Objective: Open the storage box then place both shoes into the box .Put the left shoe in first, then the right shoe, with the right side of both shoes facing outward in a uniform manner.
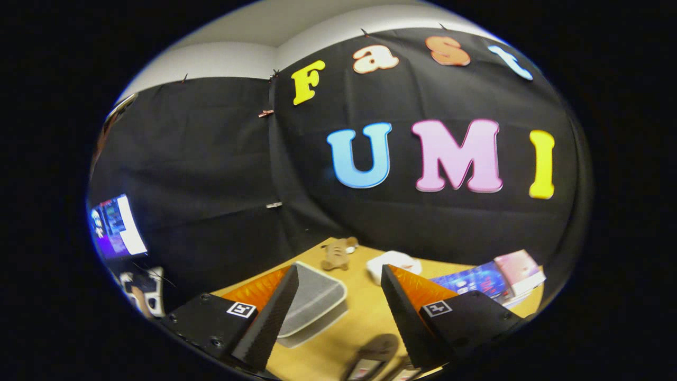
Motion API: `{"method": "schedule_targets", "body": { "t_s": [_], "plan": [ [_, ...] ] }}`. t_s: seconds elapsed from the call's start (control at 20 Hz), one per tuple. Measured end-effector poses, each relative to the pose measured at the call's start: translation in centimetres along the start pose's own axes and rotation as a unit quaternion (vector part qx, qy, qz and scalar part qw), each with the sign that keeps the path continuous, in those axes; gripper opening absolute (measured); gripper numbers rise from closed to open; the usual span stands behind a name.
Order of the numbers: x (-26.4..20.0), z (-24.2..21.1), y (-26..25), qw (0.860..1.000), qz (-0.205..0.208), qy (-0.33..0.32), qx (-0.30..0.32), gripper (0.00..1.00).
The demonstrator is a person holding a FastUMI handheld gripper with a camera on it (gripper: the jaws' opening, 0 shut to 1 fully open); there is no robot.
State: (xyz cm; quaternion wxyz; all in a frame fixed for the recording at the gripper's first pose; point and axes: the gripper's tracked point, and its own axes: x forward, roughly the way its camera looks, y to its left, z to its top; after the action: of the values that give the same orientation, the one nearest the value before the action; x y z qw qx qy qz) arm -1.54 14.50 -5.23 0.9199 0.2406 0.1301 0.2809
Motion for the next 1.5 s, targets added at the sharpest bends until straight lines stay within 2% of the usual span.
{"method": "schedule_targets", "body": {
  "t_s": [0.15, 0.35, 0.45, 0.65, 0.8, 0.9, 1.15, 1.25, 1.35, 1.45, 1.5],
  "plan": [
    [2.0, -3.0, 1.2, 0.994, 0.063, 0.037, 0.084, 0.98],
    [3.7, -7.2, 2.8, 0.963, 0.125, 0.107, 0.215, 0.98],
    [4.5, -10.4, 2.7, 0.94, 0.15, 0.144, 0.269, 0.98],
    [6.2, -15.7, 3.5, 0.878, 0.185, 0.206, 0.392, 0.98],
    [7.9, -19.1, 4.0, 0.848, 0.189, 0.227, 0.44, 0.97],
    [8.6, -19.5, 4.8, 0.82, 0.206, 0.225, 0.485, 0.98],
    [10.6, -20.9, 6.8, 0.776, 0.229, 0.226, 0.543, 0.96],
    [11.0, -21.1, 6.9, 0.762, 0.235, 0.223, 0.56, 0.95],
    [11.0, -21.2, 6.9, 0.754, 0.241, 0.22, 0.57, 0.9],
    [10.8, -20.7, 7.1, 0.74, 0.251, 0.216, 0.585, 0.75],
    [10.6, -20.7, 6.8, 0.738, 0.249, 0.219, 0.588, 0.62]
  ]
}}
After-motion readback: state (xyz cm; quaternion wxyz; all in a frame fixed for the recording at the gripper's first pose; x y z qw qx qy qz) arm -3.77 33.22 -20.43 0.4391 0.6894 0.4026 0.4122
